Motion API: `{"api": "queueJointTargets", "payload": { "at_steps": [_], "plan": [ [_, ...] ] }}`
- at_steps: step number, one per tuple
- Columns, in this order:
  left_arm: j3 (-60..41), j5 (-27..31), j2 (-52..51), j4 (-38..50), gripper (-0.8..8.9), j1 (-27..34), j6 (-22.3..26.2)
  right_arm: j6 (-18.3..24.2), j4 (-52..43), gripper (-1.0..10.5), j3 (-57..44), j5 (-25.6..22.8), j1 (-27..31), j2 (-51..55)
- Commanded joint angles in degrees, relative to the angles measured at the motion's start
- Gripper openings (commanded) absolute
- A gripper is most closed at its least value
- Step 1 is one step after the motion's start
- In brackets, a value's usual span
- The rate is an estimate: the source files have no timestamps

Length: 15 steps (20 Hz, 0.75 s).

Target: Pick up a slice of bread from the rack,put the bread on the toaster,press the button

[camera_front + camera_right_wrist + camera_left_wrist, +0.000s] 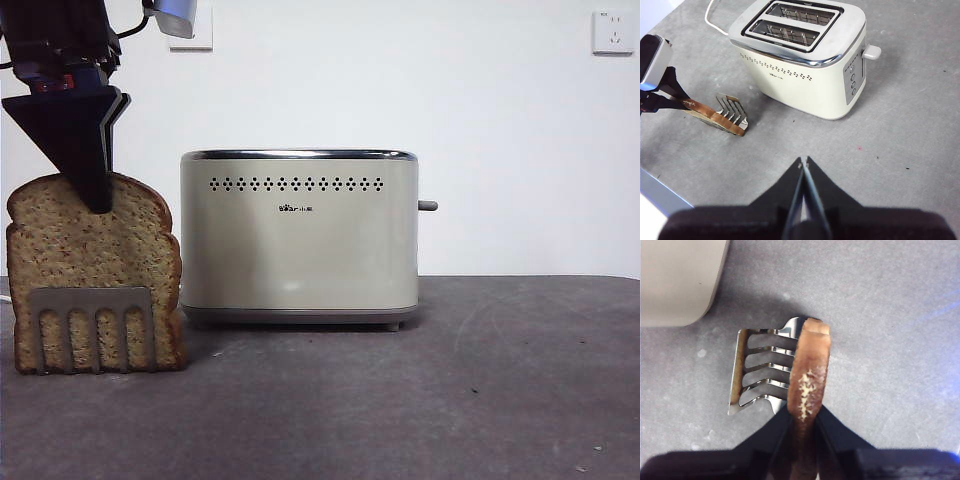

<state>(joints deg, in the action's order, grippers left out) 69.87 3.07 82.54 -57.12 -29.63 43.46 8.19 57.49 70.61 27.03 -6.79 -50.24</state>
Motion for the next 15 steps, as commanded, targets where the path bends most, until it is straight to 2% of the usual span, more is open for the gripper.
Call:
{"api": "queueJointTargets", "payload": {
  "at_steps": [1,7,15],
  "plan": [
    [0.0,-0.2,0.2,0.0,-0.09,0.2,0.3,0.3,0.0,-0.1,0.1,0.1,-0.2,0.0],
    [3.8,-0.1,-2.5,-3.3,-0.09,0.1,0.3,0.3,0.0,-0.1,0.1,0.1,-0.2,-0.1],
    [22.1,0.0,-5.2,-11.0,-0.09,-2.5,0.3,0.3,0.0,-0.1,0.1,0.1,-0.2,-1.0]
  ]
}}
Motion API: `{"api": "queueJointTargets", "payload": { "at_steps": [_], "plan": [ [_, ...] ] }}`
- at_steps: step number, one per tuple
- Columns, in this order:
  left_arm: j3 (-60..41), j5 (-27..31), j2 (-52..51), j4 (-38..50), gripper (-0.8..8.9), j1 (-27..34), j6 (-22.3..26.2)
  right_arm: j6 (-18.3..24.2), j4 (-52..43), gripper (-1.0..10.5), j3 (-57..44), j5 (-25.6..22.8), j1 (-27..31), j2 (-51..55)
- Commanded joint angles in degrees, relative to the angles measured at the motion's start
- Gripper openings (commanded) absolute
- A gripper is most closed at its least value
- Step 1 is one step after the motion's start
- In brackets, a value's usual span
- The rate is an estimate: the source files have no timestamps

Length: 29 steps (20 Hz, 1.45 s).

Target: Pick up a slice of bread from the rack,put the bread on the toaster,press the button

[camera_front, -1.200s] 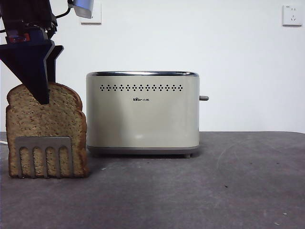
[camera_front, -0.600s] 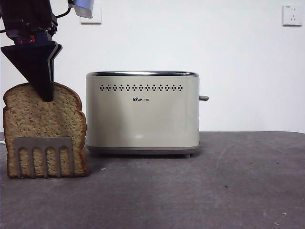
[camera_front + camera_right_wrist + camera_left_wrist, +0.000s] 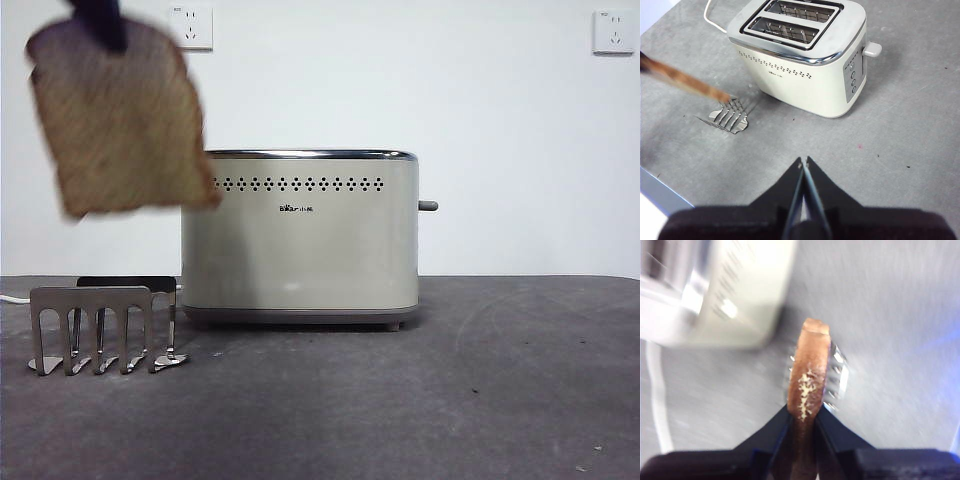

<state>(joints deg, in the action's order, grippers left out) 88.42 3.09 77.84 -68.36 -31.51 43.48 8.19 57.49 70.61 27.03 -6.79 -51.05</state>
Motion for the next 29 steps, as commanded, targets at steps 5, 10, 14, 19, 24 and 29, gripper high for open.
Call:
{"api": "queueJointTargets", "payload": {
  "at_steps": [5,10,14,19,24,29],
  "plan": [
    [12.9,0.4,-0.3,7.2,-0.09,-1.8,3.3,0.3,0.0,-0.1,0.1,0.1,-0.2,-1.4],
    [17.7,1.5,5.1,10.4,-0.10,-2.3,7.4,0.3,0.1,-0.1,0.1,0.1,-0.2,-2.4],
    [20.3,1.4,11.8,12.2,-0.10,-2.3,8.3,0.3,0.1,-0.1,0.1,0.1,-0.2,-2.8],
    [21.6,1.4,17.8,13.8,-0.10,-2.3,9.2,0.3,0.2,-0.1,0.1,0.1,-0.2,-3.4],
    [21.6,1.0,20.4,13.9,-0.10,-2.5,9.3,0.3,0.3,-0.1,0.1,0.1,-0.2,-3.7],
    [21.6,0.7,22.3,14.0,-0.10,-2.5,9.4,0.3,0.5,-0.1,0.1,0.1,-0.2,-3.7]
  ]
}}
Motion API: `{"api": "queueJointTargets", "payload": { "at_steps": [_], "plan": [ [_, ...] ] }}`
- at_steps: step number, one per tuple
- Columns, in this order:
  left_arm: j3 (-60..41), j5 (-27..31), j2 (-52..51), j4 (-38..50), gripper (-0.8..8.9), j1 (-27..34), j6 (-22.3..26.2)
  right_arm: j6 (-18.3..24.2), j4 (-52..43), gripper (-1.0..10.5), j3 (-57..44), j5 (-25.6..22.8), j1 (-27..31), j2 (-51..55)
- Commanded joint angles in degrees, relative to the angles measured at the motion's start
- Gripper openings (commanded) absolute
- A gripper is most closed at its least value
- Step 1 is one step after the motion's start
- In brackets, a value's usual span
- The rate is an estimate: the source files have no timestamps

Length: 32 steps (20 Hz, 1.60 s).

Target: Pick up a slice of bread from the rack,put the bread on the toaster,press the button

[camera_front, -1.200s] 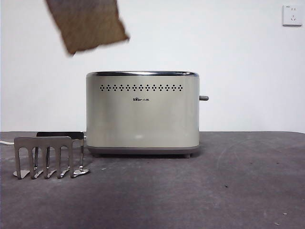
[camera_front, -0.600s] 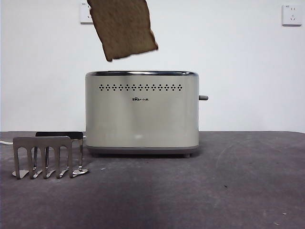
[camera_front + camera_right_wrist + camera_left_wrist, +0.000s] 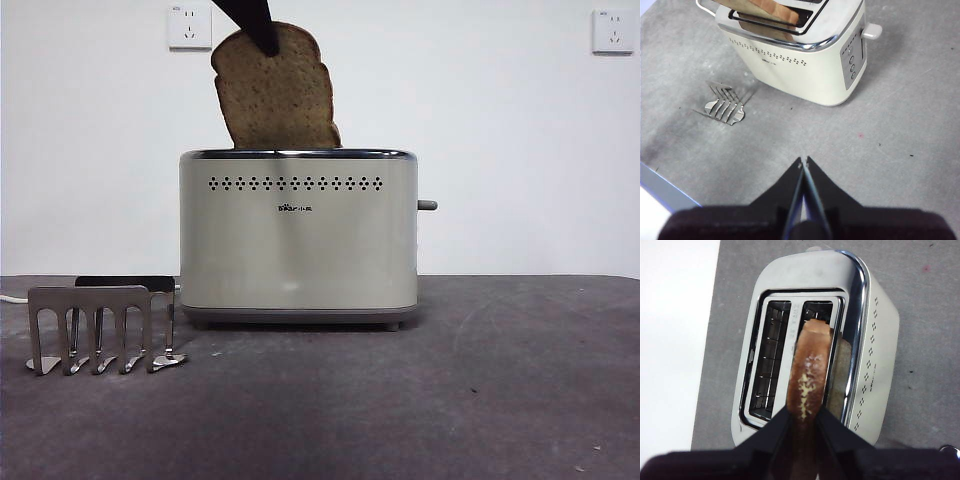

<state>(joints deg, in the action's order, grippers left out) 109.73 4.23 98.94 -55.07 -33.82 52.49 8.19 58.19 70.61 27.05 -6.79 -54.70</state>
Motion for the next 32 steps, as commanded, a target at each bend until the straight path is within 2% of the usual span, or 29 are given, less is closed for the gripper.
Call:
{"api": "queueJointTargets", "payload": {
  "at_steps": [1,6,16,17,19,20,21,27,29,32],
  "plan": [
    [0.3,-1.4,1.5,0.6,-0.10,-0.2,0.3,0.3,-0.2,-0.1,0.1,0.1,-0.2,-0.1],
    [0.3,-1.6,4.4,2.8,-0.10,-0.1,2.2,0.3,0.0,-0.1,0.1,0.1,-0.2,-0.1],
    [0.3,-1.5,10.2,10.8,0.05,2.0,1.2,0.7,0.1,-0.1,0.1,0.0,-0.2,-0.2],
    [0.3,-1.6,10.2,11.0,0.25,2.0,1.3,0.8,-0.1,-0.1,0.1,0.0,-0.2,-0.4],
    [0.3,-1.6,10.2,11.6,2.39,2.0,0.9,0.8,-1.2,-0.1,0.1,0.0,-0.2,-1.2],
    [0.3,-1.4,10.2,11.8,3.59,2.0,-0.1,0.8,-2.2,-0.1,0.1,0.0,-0.2,-1.8],
    [0.3,-1.4,10.2,11.7,4.09,2.0,-1.3,0.7,-3.4,-0.1,0.1,0.1,-0.2,-2.4],
    [0.3,-1.2,7.9,11.8,4.09,1.9,-7.4,0.2,-10.4,-0.1,0.1,0.1,-0.2,-9.6],
    [0.3,-1.2,6.0,11.6,4.09,1.9,-10.6,-1.4,-14.5,-0.1,0.1,0.4,-0.2,-12.4],
    [0.3,-1.3,1.7,9.2,4.09,1.9,-16.9,-5.0,-23.1,-0.1,0.1,6.1,-0.2,-16.6]
  ]
}}
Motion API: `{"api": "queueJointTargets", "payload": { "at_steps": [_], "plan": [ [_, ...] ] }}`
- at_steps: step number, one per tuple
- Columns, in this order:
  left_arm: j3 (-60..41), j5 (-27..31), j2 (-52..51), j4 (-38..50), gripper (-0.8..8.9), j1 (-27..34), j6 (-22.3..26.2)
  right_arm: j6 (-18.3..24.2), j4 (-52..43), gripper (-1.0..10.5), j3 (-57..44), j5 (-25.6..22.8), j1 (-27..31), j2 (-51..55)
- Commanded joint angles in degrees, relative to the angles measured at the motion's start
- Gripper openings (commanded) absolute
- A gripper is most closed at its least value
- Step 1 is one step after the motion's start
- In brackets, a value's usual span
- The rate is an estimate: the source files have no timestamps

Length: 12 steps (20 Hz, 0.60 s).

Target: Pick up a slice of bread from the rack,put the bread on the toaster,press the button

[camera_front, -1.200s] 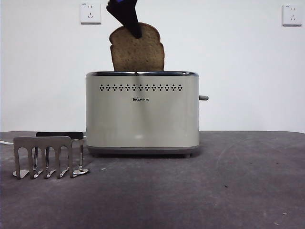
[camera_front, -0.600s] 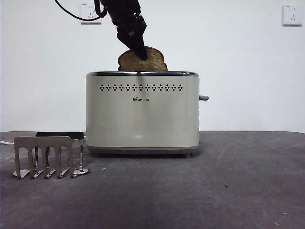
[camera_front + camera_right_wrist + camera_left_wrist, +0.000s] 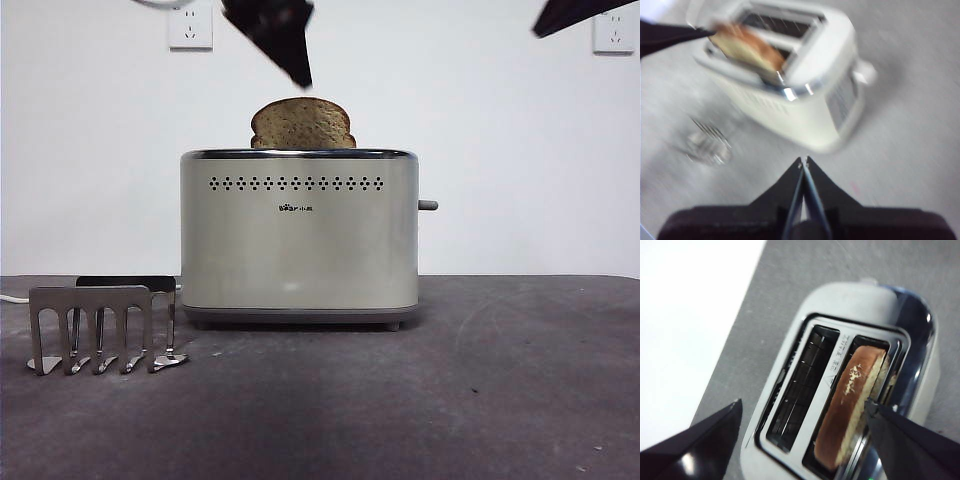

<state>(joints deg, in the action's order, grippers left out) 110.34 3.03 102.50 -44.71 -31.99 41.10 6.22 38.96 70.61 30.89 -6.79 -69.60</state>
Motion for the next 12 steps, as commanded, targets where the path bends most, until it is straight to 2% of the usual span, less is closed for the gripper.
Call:
{"api": "queueJointTargets", "payload": {
  "at_steps": [1,4,9,12],
  "plan": [
    [-0.3,-0.3,-3.7,-2.5,4.09,0.0,-7.8,-4.7,-7.1,-0.1,0.1,2.9,-0.2,-3.1],
    [-0.3,-0.8,-9.6,-7.2,4.09,-0.3,-15.9,-9.9,-15.8,-0.1,0.1,3.9,-0.2,-8.6],
    [-0.3,-7.8,-18.8,-13.3,4.09,-0.7,-26.4,-16.0,-27.0,-0.1,0.1,8.0,-0.1,-18.8],
    [-0.3,-10.5,-21.5,-15.1,4.09,-0.9,-28.0,-18.4,-31.2,-0.1,0.1,8.4,-0.1,-22.2]
  ]
}}
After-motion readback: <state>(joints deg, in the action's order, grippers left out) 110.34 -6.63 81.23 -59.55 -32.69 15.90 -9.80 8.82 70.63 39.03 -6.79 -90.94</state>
